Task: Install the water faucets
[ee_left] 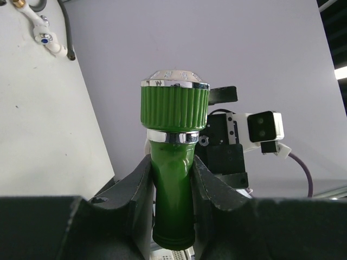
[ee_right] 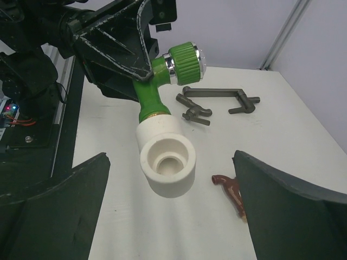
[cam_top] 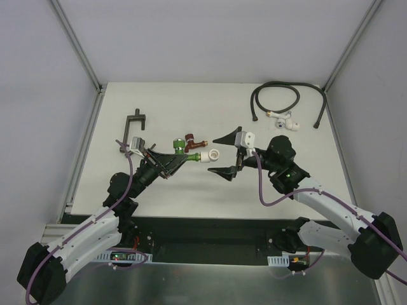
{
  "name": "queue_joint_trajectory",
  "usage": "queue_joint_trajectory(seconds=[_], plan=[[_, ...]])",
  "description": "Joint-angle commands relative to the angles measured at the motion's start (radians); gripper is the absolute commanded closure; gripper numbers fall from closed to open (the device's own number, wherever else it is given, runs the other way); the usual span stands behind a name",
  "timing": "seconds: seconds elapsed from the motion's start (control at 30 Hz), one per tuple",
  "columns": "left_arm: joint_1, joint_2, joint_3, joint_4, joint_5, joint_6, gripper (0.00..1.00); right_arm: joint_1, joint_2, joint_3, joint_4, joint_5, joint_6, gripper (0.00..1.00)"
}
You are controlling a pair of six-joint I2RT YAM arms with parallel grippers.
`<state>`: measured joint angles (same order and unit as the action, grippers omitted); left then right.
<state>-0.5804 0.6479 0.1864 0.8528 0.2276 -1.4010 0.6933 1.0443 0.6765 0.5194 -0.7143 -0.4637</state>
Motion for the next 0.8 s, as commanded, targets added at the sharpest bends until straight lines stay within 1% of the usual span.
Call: queue_joint_trajectory(seconds=[0.0, 0.2, 0.33, 0.5, 0.77], plan=[[0.01, -0.01, 0.068, 0.124, 0.038, -0.033, 1.0, 0.002, -0.027, 0.008, 0.077, -0.062, 0.02, 0.03], [0.01, -0.002, 0.074, 0.13, 0.055, -0.036, 1.0, 0.003, -0.043, 0.005, 0.116, -0.103, 0.066, 0.1], [0.01, 0.035, 0.096, 0.137, 0.084, -0.032, 1.0, 0.005, -0.044, -0.003, 0.148, -0.106, 0.086, 0.14], [0.01, 0.084, 0.111, 0.203, 0.131, -0.055, 1.0, 0.005, -0.026, 0.0, 0.166, -0.122, 0.106, 0.22], [0.01, 0.094, 0.123, 0.219, 0.139, -0.053, 1.0, 0.006, -0.012, 0.003, 0.166, -0.119, 0.106, 0.27]])
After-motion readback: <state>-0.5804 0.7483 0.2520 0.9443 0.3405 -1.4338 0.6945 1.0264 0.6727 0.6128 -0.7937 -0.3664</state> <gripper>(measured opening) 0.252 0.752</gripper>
